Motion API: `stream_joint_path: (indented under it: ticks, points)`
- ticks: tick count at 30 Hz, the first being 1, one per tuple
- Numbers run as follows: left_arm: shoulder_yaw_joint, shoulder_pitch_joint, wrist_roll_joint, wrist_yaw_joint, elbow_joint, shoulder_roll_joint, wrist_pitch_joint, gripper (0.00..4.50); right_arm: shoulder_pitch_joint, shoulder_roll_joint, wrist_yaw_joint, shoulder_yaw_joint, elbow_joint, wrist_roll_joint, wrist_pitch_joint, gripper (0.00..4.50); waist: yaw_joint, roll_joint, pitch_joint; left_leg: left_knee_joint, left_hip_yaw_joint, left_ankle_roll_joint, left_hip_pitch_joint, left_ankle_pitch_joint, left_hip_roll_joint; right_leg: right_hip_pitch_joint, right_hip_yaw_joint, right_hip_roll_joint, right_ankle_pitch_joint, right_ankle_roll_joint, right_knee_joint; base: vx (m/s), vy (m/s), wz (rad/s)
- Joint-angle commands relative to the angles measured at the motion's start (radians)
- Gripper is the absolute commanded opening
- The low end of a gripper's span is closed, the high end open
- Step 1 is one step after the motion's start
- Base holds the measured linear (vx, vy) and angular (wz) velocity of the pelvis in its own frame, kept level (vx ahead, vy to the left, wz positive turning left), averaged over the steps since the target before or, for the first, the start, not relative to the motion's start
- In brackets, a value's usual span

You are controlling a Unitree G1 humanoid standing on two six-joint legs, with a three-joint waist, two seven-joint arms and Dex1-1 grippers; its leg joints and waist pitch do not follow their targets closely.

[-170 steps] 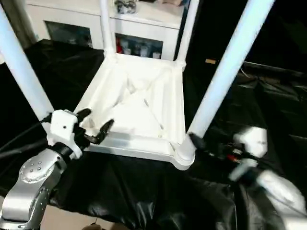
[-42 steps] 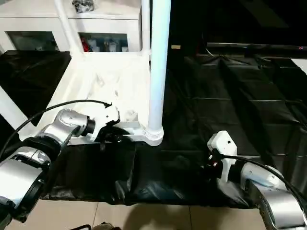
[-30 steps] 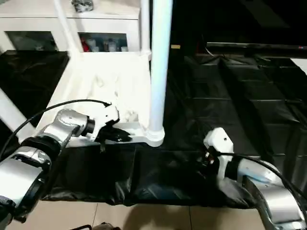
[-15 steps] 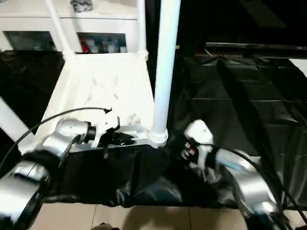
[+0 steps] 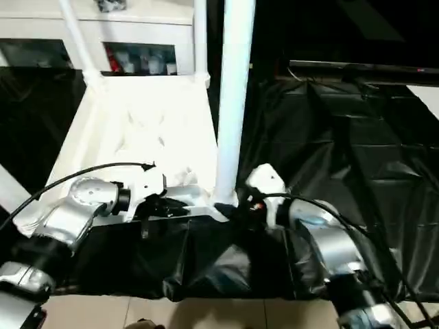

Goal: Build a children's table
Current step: Rotate leg to tighten

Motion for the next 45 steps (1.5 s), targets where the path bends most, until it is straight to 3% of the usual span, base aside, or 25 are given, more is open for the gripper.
stream_joint_path:
  ticks: [1, 5, 11, 14, 21, 22, 25, 29, 31, 32, 34, 35, 36, 39, 41, 43, 45]
  points:
    - [-0.035, 0.043, -0.019, -0.031, 0.0, -0.005, 0.032, 0.0, -0.019, 0.002, 0.012, 0.004, 0.032, -0.014, -0.023, 3.62, 0.005, -0.019, -0.059, -0.073, -0.016, 0.082, 0.019, -0.15, 0.06, 0.04, 0.027, -0.07, -0.109, -0.264, -0.06, 0.0, 0.0, 0.0]
    - [-0.039, 0.044, -0.015, -0.032, -0.018, 0.003, 0.046, 0.0, -0.048, 0.013, 0.032, 0.01, 0.087, -0.027, -0.049, 3.34, 0.003, -0.019, -0.059, -0.076, -0.017, 0.069, 0.02, -0.174, 0.06, 0.04, 0.026, -0.068, -0.138, -0.259, -0.062, 0.0, 0.0, 0.0]
    - [-0.039, 0.042, -0.006, -0.032, -0.027, 0.018, 0.054, 0.0, -0.073, 0.015, 0.064, 0.019, 0.135, -0.026, -0.065, 2.92, 0.004, -0.021, -0.061, -0.073, -0.016, 0.079, 0.019, -0.142, 0.059, 0.042, 0.026, -0.067, -0.084, -0.266, -0.056, 0.0, 0.0, 0.0]
    - [-0.037, 0.036, -0.007, -0.031, -0.022, 0.024, 0.055, 0.0, -0.082, 0.019, 0.077, 0.023, 0.162, -0.035, -0.082, 2.65, 0.002, -0.02, -0.061, -0.074, -0.016, 0.072, 0.021, -0.16, 0.059, 0.04, 0.025, -0.067, -0.104, -0.27, -0.059, 0.0, 0.0, 0.0]
    - [-0.03, 0.022, 0.01, -0.001, 0.01, 0.035, 0.044, 0.0, -0.085, 0.024, 0.091, 0.033, 0.192, -0.048, -0.1, 2.6, 0.002, -0.023, -0.062, -0.075, -0.017, 0.061, 0.023, -0.176, 0.059, 0.041, 0.025, -0.065, -0.087, -0.271, -0.057, 0.0, 0.0, 0.0]
    - [-0.027, 0.017, 0.018, 0.021, 0.021, 0.032, 0.045, 0.0, -0.085, 0.027, 0.087, 0.031, 0.198, -0.046, -0.099, 2.6, 0.003, -0.018, -0.061, -0.076, -0.017, 0.058, 0.023, -0.184, 0.059, 0.04, 0.026, -0.066, -0.094, -0.271, -0.058, 0.0, 0.0, 0.0]
    - [0.013, -0.02, 0.03, 0.164, 0.071, -0.015, 0.066, 0.0, -0.091, 0.056, 0.005, 0.012, 0.245, -0.059, -0.105, 2.6, 0.001, -0.021, -0.057, -0.08, -0.015, 0.035, 0.028, -0.239, 0.058, 0.034, 0.027, -0.065, -0.176, -0.261, -0.069, 0.0, 0.0, 0.0]
    - [0.051, -0.07, 0.036, 0.329, 0.099, -0.091, 0.119, 0.0, -0.113, 0.138, -0.237, -0.033, 0.32, -0.101, -0.09, 2.59, -0.007, -0.025, -0.052, -0.091, -0.025, -0.02, 0.025, -0.309, 0.057, 0.032, 0.026, -0.071, -0.368, -0.197, -0.084, 0.0, 0.0, 0.0]
    - [0.055, -0.084, 0.042, 0.375, 0.1, -0.116, 0.136, 0.0, -0.121, 0.175, -0.318, -0.057, 0.34, -0.096, -0.07, 2.59, -0.009, -0.026, -0.052, -0.092, -0.027, -0.026, 0.025, -0.319, 0.056, 0.03, 0.027, -0.071, -0.391, -0.179, -0.088, 0.0, 0.0, 0.0]
    - [0.053, -0.101, 0.052, 0.436, 0.096, -0.158, 0.168, 0.0, -0.133, 0.241, -0.433, -0.09, 0.363, -0.08, -0.028, 2.59, -0.01, -0.023, -0.052, -0.092, -0.026, -0.026, 0.028, -0.332, 0.055, 0.026, 0.027, -0.07, -0.4, -0.172, -0.091, 0.0, 0.0, 0.0]
    - [0.054, -0.109, 0.053, 0.476, 0.096, -0.184, 0.185, 0.0, -0.14, 0.275, -0.489, -0.101, 0.375, -0.075, -0.01, 2.59, -0.013, -0.018, -0.054, -0.092, -0.027, -0.031, 0.028, -0.329, 0.053, 0.024, 0.029, -0.07, -0.389, -0.177, -0.089, 0.0, 0.0, 0.0]
    - [0.053, -0.113, 0.055, 0.499, 0.092, -0.205, 0.196, 0.0, -0.146, 0.301, -0.527, -0.107, 0.384, -0.073, 0.0, 2.59, -0.012, -0.021, -0.055, -0.093, -0.027, -0.03, 0.027, -0.317, 0.055, 0.027, 0.028, -0.069, -0.368, -0.174, -0.09, 0.0, 0.0, 0.0]
    - [0.052, -0.119, 0.063, 0.546, 0.092, -0.242, 0.204, 0.0, -0.161, 0.348, -0.586, -0.116, 0.405, -0.074, 0.011, 2.59, -0.011, -0.014, -0.057, -0.091, -0.025, -0.028, 0.029, -0.311, 0.055, 0.025, 0.029, -0.067, -0.333, -0.181, -0.088, 0.0, 0.0, 0.0]
    - [0.032, -0.119, 0.073, 0.57, 0.096, -0.276, 0.195, 0.0, -0.168, 0.395, -0.599, -0.105, 0.413, -0.088, -0.01, 2.59, -0.012, -0.013, -0.059, -0.091, -0.023, -0.021, 0.026, -0.289, 0.053, 0.029, 0.027, -0.063, -0.259, -0.192, -0.083, 0.0, 0.0, 0.0]
    - [0.02, -0.115, 0.076, 0.566, 0.097, -0.284, 0.178, 0.0, -0.162, 0.403, -0.575, -0.089, 0.396, -0.092, -0.025, 3.15, -0.01, -0.012, -0.06, -0.09, -0.023, -0.011, 0.023, -0.276, 0.052, 0.033, 0.028, -0.063, -0.224, -0.193, -0.081, 0.0, 0.0, 0.0]
    - [0.015, -0.11, 0.073, 0.552, 0.094, -0.282, 0.159, 0.0, -0.157, 0.402, -0.558, -0.092, 0.383, -0.082, -0.027, 3.15, -0.01, -0.013, -0.06, -0.09, -0.021, -0.003, 0.022, -0.274, 0.052, 0.034, 0.028, -0.062, -0.204, -0.195, -0.081, 0.0, 0.0, 0.0]
    - [0.005, -0.097, 0.062, 0.51, 0.077, -0.265, 0.106, 0.0, -0.15, 0.367, -0.524, -0.079, 0.356, -0.102, -0.049, 3.46, -0.01, -0.011, -0.058, -0.092, -0.022, -0.001, 0.023, -0.291, 0.053, 0.034, 0.028, -0.062, -0.224, -0.192, -0.084, 0.0, 0.0, 0.0]
